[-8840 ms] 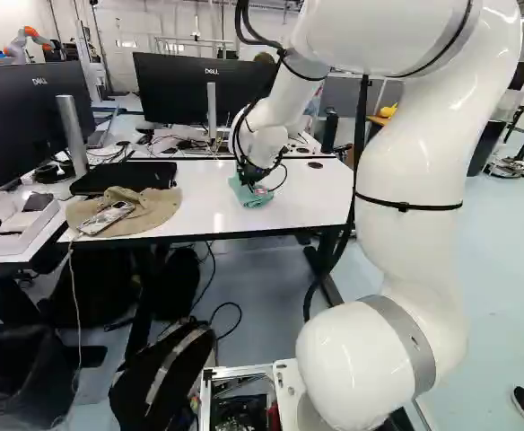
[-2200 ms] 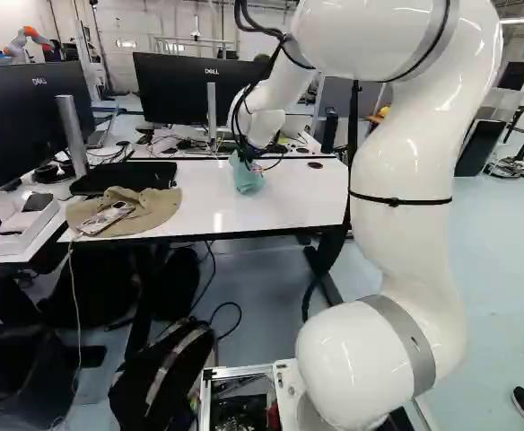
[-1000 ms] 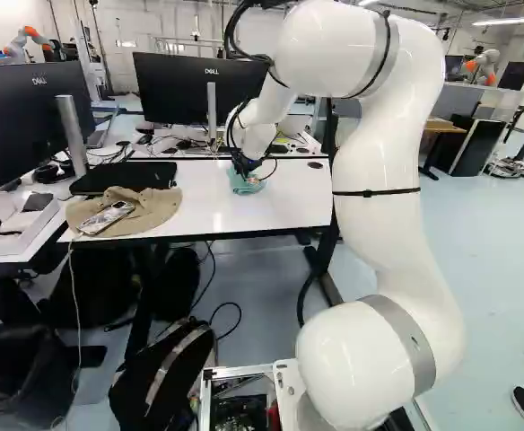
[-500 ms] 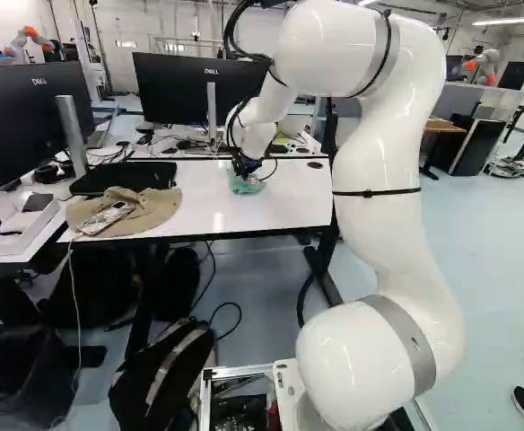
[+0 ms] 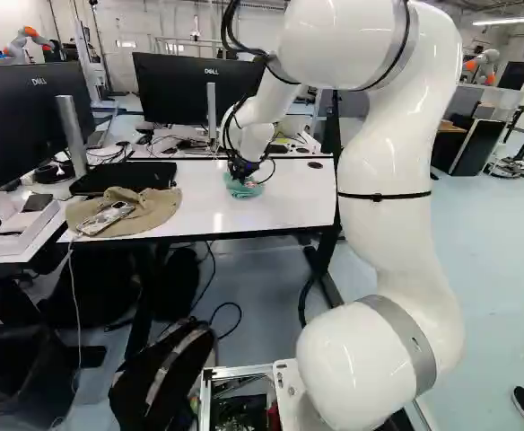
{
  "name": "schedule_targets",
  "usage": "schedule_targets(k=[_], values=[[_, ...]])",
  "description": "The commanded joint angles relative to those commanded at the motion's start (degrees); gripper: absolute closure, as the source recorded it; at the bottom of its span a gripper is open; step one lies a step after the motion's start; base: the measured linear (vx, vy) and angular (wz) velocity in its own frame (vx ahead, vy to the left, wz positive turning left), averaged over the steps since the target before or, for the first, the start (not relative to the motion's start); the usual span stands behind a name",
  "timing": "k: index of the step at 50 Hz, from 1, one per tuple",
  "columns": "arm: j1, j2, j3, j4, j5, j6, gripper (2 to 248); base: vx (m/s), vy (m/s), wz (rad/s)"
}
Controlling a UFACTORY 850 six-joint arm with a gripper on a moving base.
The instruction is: Clean the table with the green towel
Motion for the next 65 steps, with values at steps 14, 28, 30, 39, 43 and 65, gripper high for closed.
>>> schedule_targets(k=[14, 28, 30, 39, 43, 65], values=[[-1.1, 2.4, 3.2, 0.0, 0.0, 0.0, 216, 0.000, 0.000, 0.000], [-3.4, 2.8, 3.6, 0.0, 0.0, 0.0, 216, 0.000, 0.000, 0.000], [-3.8, 2.8, 3.6, 0.0, 0.0, 0.0, 216, 0.000, 0.000, 0.000], [-5.3, 2.2, 2.9, 0.0, 0.0, 0.0, 216, 0.000, 0.000, 0.000], [-5.9, 1.6, 2.1, 0.0, 0.0, 0.0, 216, 0.000, 0.000, 0.000], [-6.9, -3.3, -4.3, 0.0, 0.0, 0.0, 216, 0.000, 0.000, 0.000]])
